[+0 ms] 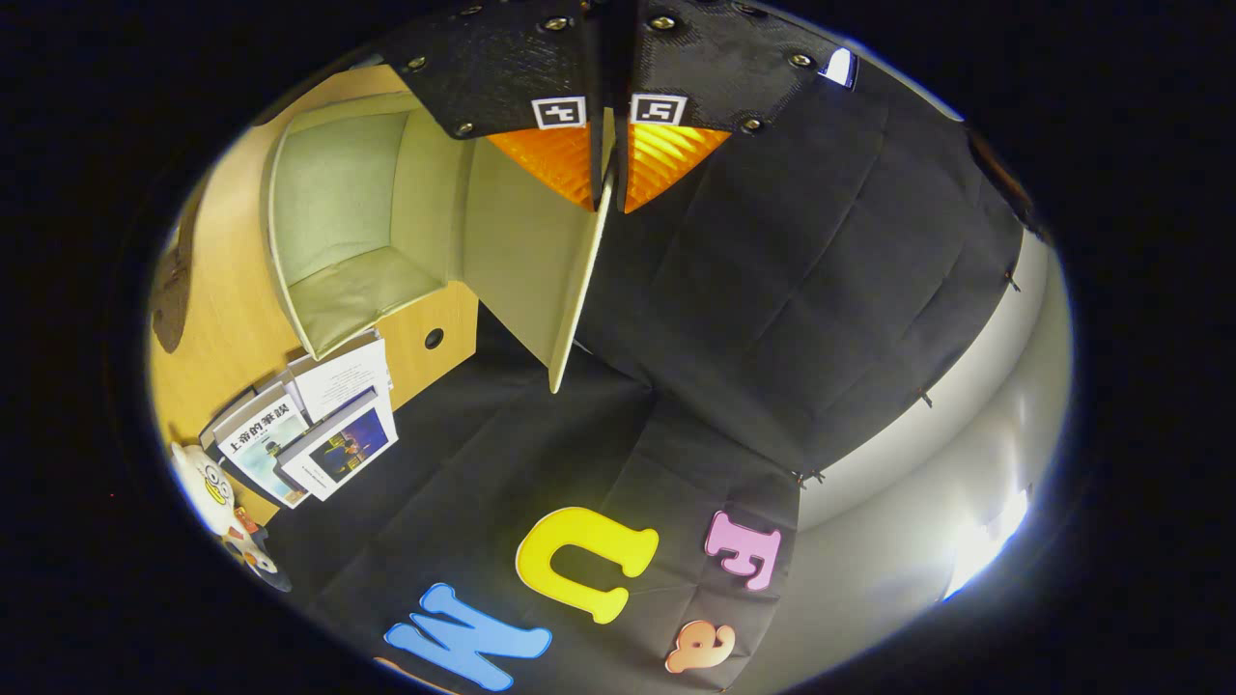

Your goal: Open the storage box then place both shoes into the box .Put the left shoe in first, then the right shoe, with the right side of both shoes facing outward in a uniform manner.

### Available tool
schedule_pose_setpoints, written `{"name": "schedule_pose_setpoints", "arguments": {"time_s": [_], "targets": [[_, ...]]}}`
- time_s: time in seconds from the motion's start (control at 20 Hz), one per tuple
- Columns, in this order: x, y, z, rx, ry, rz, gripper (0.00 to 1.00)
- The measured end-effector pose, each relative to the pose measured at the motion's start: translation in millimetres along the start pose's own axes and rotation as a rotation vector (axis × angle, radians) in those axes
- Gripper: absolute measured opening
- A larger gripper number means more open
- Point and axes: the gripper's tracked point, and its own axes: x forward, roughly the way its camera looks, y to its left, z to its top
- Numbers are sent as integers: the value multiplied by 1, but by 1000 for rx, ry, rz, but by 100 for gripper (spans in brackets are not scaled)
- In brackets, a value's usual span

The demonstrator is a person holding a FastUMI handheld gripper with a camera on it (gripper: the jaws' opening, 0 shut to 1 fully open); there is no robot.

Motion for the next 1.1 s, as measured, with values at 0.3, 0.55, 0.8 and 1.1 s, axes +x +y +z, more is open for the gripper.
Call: {"name": "schedule_pose_setpoints", "arguments": {"time_s": [0.3,0.55,0.8,1.1], "targets": [[39,17,-19,-34,54,32,3],[43,19,-29,-128,109,45,55],[14,-6,-9,-247,98,-15,97],[-40,-46,43,-415,22,-131,97]]}}
